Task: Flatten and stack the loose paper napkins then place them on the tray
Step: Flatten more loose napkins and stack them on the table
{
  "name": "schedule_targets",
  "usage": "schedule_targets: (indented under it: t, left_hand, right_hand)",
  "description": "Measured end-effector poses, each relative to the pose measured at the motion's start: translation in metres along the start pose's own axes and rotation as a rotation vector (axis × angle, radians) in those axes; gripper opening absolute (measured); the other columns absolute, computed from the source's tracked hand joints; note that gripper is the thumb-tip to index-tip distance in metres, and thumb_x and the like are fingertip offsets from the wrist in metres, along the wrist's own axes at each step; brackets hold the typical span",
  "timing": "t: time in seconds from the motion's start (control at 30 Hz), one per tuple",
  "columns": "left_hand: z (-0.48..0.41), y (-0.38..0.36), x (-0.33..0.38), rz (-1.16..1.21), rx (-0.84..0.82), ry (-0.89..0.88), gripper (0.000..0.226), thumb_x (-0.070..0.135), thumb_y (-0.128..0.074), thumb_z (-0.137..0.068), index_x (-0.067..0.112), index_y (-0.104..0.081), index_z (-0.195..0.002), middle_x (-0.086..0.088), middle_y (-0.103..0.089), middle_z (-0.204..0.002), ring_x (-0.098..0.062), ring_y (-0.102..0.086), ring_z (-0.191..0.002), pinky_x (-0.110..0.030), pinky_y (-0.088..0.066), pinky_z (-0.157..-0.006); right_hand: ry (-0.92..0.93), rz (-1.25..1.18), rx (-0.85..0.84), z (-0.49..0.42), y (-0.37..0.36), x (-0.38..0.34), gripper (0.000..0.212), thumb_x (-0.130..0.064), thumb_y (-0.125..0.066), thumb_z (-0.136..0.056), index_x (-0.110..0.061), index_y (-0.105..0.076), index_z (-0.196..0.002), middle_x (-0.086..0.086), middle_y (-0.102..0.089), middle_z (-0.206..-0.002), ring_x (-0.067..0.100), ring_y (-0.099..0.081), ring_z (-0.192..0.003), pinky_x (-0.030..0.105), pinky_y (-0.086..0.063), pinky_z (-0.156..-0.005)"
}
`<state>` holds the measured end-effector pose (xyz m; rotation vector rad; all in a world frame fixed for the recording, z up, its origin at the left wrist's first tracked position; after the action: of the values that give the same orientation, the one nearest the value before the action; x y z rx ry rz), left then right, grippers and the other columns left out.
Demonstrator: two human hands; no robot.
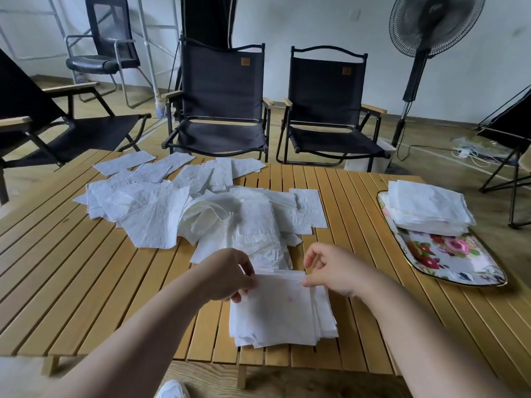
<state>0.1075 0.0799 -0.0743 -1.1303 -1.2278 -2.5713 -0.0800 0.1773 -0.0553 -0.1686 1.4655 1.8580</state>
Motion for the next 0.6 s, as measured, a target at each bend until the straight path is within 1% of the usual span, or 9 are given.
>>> schedule_targets:
  t: [0.03, 0.13, 0.2, 0.3, 0.4, 0.5, 0.6]
  left_hand:
    - [-0.0005, 0.0004, -0.0009, -0.003, 0.0, -0.001, 0.007, 0.022, -0.068, -0.093, 0.015, -0.066, -0.096, -0.005, -0.076, -0.082, -0.01, -0.064, -0.057, -0.019, -0.045, -0.047]
    - [-0.0015, 0.0007, -0.0038, 0.012, -0.011, -0.003, 0.01, 0.022, -0.071, -0.091, 0.014, -0.066, -0.095, -0.004, -0.076, -0.082, -0.011, -0.065, -0.059, -0.02, -0.046, -0.049]
    - [-0.0016, 0.0011, -0.0044, 0.014, -0.011, -0.005, 0.011, 0.023, -0.072, -0.09, 0.015, -0.066, -0.095, -0.003, -0.076, -0.081, -0.01, -0.065, -0.059, -0.02, -0.045, -0.049]
    - [-0.001, 0.0007, -0.0031, 0.0, -0.01, -0.009, 0.012, 0.025, -0.071, -0.091, 0.015, -0.066, -0.095, -0.002, -0.076, -0.081, -0.01, -0.065, -0.06, -0.019, -0.045, -0.048]
    - [-0.0008, 0.0006, -0.0021, -0.009, -0.005, -0.016, 0.012, 0.026, -0.071, -0.091, 0.016, -0.066, -0.095, -0.001, -0.076, -0.081, -0.009, -0.065, -0.059, -0.019, -0.045, -0.049]
    - [-0.001, -0.0007, -0.0021, -0.016, -0.007, -0.016, 0.013, 0.029, -0.071, -0.091, 0.017, -0.065, -0.094, 0.0, -0.076, -0.082, -0.008, -0.065, -0.06, -0.018, -0.045, -0.049]
    - [-0.002, -0.0027, -0.0035, -0.027, -0.024, -0.01, 0.014, 0.031, -0.069, -0.092, 0.018, -0.065, -0.095, 0.0, -0.077, -0.083, -0.009, -0.065, -0.063, -0.017, -0.045, -0.05]
  right_hand:
    - [0.021, 0.006, -0.015, 0.0006, -0.0011, -0.0023, 0.021, -0.029, -0.08, -0.083, -0.03, -0.062, -0.094, -0.005, -0.065, -0.091, 0.012, -0.062, -0.082, 0.027, -0.049, -0.068]
    - [0.015, 0.051, -0.067, 0.0021, -0.0074, -0.0018, 0.016, -0.03, -0.079, -0.084, -0.027, -0.067, -0.094, -0.007, -0.066, -0.093, 0.01, -0.061, -0.082, 0.024, -0.047, -0.066]
    - [0.006, 0.067, -0.063, 0.001, -0.0087, -0.001, 0.013, -0.03, -0.078, -0.085, -0.025, -0.068, -0.093, -0.006, -0.066, -0.093, 0.011, -0.062, -0.083, 0.024, -0.049, -0.066]
    - [0.011, 0.077, -0.055, 0.0, -0.0074, -0.0025, 0.008, -0.029, -0.075, -0.087, -0.024, -0.069, -0.089, -0.007, -0.067, -0.092, 0.009, -0.062, -0.085, 0.024, -0.046, -0.067]
    - [0.022, 0.031, -0.021, -0.0001, -0.0027, -0.0039, 0.005, -0.025, -0.073, -0.087, -0.023, -0.069, -0.088, -0.006, -0.067, -0.091, 0.01, -0.062, -0.085, 0.026, -0.049, -0.069]
    - [0.02, 0.008, 0.039, -0.0015, -0.0007, -0.0052, 0.004, -0.022, -0.072, -0.087, -0.021, -0.068, -0.085, -0.005, -0.065, -0.086, 0.011, -0.06, -0.078, 0.025, -0.047, -0.064]
    - [0.009, 0.045, 0.05, -0.0057, -0.0072, -0.004, 0.004, -0.021, -0.07, -0.086, -0.021, -0.068, -0.084, -0.005, -0.065, -0.083, 0.01, -0.059, -0.073, 0.024, -0.045, -0.058]
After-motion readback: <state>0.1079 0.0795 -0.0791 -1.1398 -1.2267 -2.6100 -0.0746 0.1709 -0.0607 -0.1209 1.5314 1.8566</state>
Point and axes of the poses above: each hand's wrist, its own z-axis away from the middle knuckle, its own y-axis out of the back of the hand, x = y × z, the point moved 6 cm from there along -z, towards the middle knuckle
